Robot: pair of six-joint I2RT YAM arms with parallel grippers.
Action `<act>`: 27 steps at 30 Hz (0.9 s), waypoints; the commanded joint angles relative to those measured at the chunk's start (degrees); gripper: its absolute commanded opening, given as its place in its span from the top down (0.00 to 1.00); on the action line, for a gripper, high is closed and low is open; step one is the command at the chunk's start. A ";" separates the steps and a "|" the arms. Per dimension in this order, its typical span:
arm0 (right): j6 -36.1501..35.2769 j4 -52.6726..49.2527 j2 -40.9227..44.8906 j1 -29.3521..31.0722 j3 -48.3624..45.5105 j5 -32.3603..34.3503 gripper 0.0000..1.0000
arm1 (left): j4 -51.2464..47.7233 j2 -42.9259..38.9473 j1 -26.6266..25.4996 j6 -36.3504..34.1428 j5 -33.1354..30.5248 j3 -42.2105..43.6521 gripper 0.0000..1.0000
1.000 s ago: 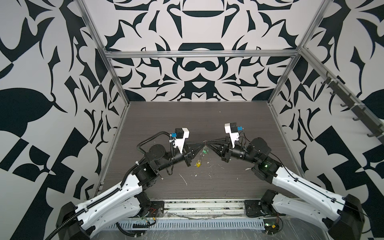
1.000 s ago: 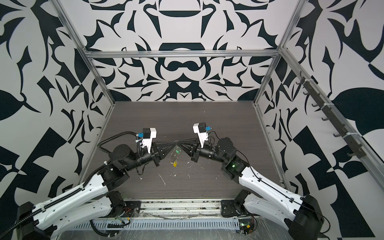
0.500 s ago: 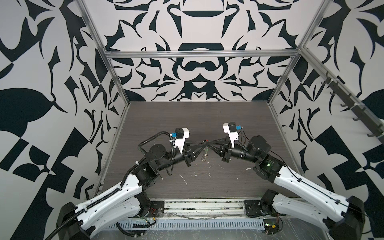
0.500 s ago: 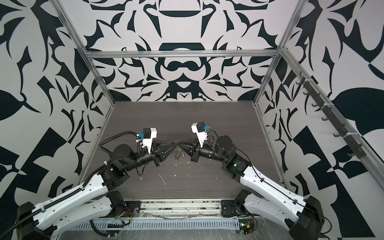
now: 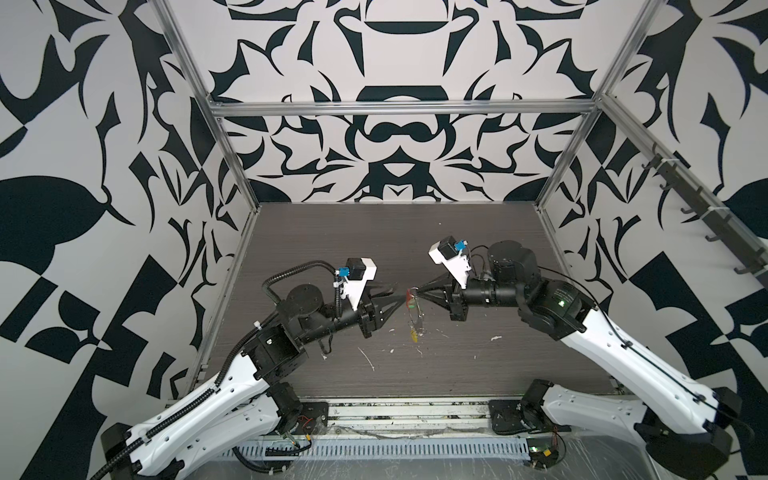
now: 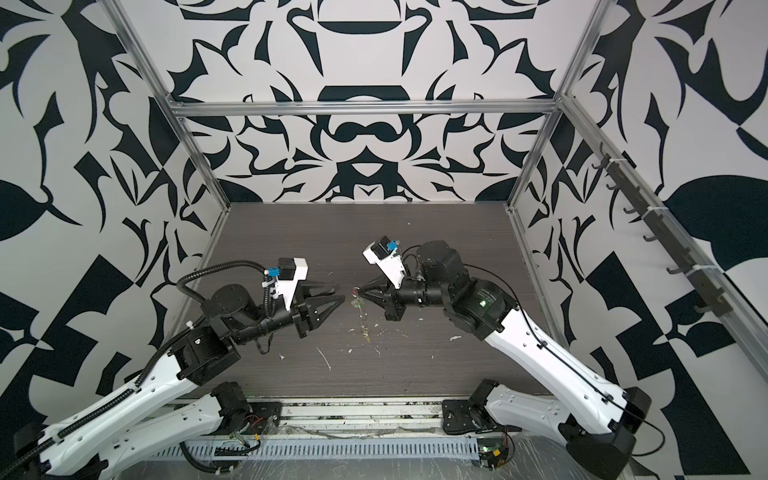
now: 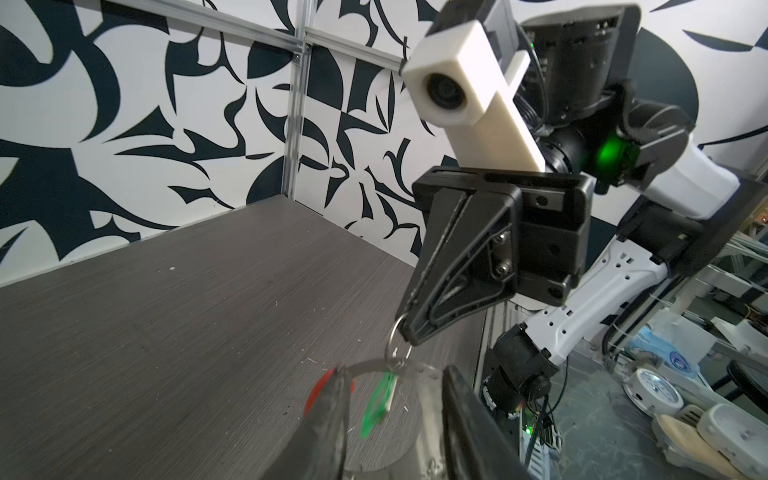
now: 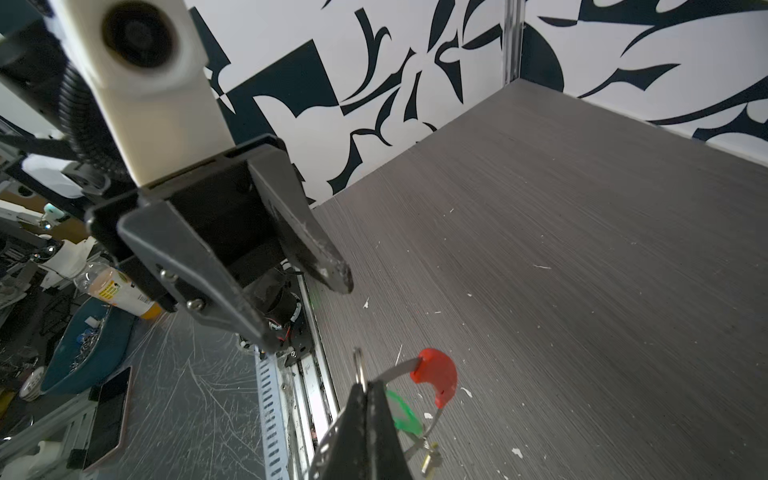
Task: Remove the keys from the keyring
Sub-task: 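Grasp the keyring band with the right gripper beside the left gripper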
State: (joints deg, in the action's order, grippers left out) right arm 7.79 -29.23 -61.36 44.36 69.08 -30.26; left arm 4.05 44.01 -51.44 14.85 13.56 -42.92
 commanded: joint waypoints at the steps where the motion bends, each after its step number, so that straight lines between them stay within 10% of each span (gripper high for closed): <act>1: -5.08 -8.56 -1.88 0.29 5.58 -0.84 1.00 | -3.88 1.89 -0.06 -1.69 2.88 -2.06 0.62; 27: -8.97 -16.10 -8.08 5.55 14.43 3.63 1.00 | -1.34 4.76 -0.06 -2.36 6.55 -2.17 0.93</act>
State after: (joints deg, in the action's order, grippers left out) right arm -0.47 -46.68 -69.84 49.12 81.08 -26.57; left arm 0.49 48.62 -51.44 12.03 18.44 -43.62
